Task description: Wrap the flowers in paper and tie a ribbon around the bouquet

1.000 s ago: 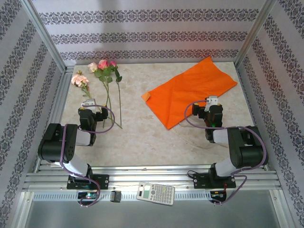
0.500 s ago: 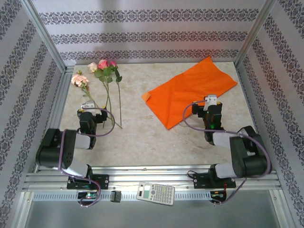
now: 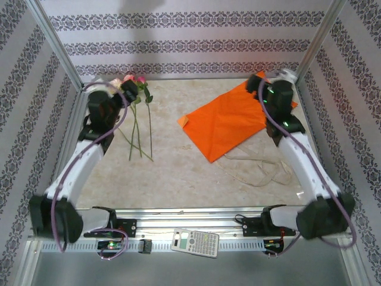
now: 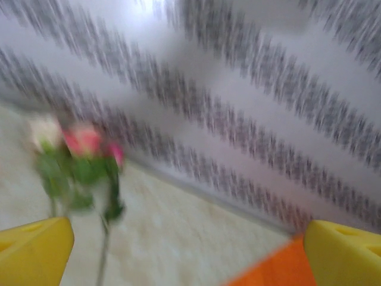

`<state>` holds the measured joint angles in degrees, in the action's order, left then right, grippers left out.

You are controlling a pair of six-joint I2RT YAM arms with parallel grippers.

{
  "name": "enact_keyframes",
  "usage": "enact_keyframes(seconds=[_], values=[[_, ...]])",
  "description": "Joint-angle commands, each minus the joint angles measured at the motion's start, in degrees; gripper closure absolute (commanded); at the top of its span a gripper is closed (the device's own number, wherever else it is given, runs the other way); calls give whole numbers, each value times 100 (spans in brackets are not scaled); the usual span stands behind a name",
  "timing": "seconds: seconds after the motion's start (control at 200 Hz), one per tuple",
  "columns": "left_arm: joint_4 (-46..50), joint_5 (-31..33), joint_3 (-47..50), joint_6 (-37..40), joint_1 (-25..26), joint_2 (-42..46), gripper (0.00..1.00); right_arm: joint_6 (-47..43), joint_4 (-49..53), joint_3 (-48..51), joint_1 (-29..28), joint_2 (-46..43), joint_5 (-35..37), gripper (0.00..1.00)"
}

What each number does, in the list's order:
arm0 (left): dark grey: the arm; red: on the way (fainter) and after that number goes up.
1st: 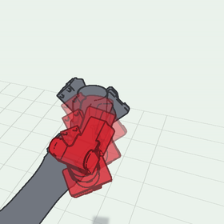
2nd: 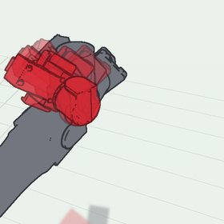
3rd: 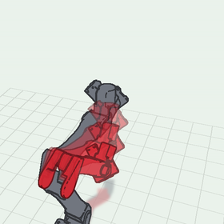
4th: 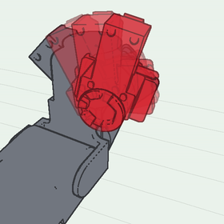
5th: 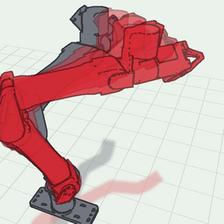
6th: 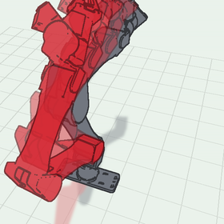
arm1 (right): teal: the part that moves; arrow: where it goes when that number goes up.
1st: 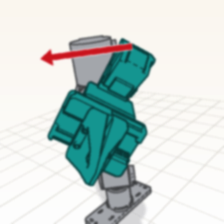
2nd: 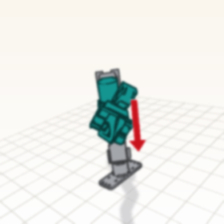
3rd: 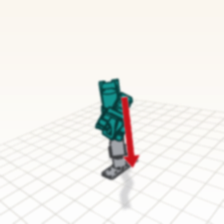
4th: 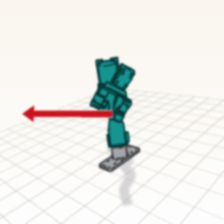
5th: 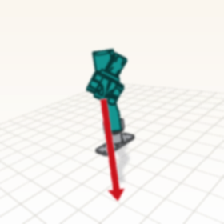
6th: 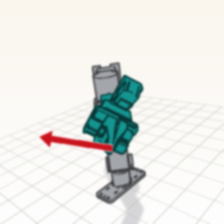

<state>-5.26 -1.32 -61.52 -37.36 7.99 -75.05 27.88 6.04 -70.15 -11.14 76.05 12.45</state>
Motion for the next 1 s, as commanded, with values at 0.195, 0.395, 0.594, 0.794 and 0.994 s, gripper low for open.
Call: enact_keyframes(seconds=[0.195, 0.395, 0.594, 0.794, 0.994], values=[[2076, -2303, -906, -1824, 1003, -2605, 65, 324, 2244, -1393, -1026, 2561, -1868, 33], [1788, -2447, -1003, -2134, 1074, -3226, 71, 541, 2189, -2542, -1455, 4223, -2585, 39], [1815, -2444, -989, -2108, 1076, -3303, 72, 827, 2153, -3404, -1702, 5174, -2802, 44], [1878, -2438, -871, -2103, 1077, -3129, 72, 1168, 2197, -3556, -1803, 5535, -2612, 57], [2017, -2467, -798, -1976, 1075, -2908, 73, 1308, 2106, -3689, -1833, 5716, -2525, 62]])
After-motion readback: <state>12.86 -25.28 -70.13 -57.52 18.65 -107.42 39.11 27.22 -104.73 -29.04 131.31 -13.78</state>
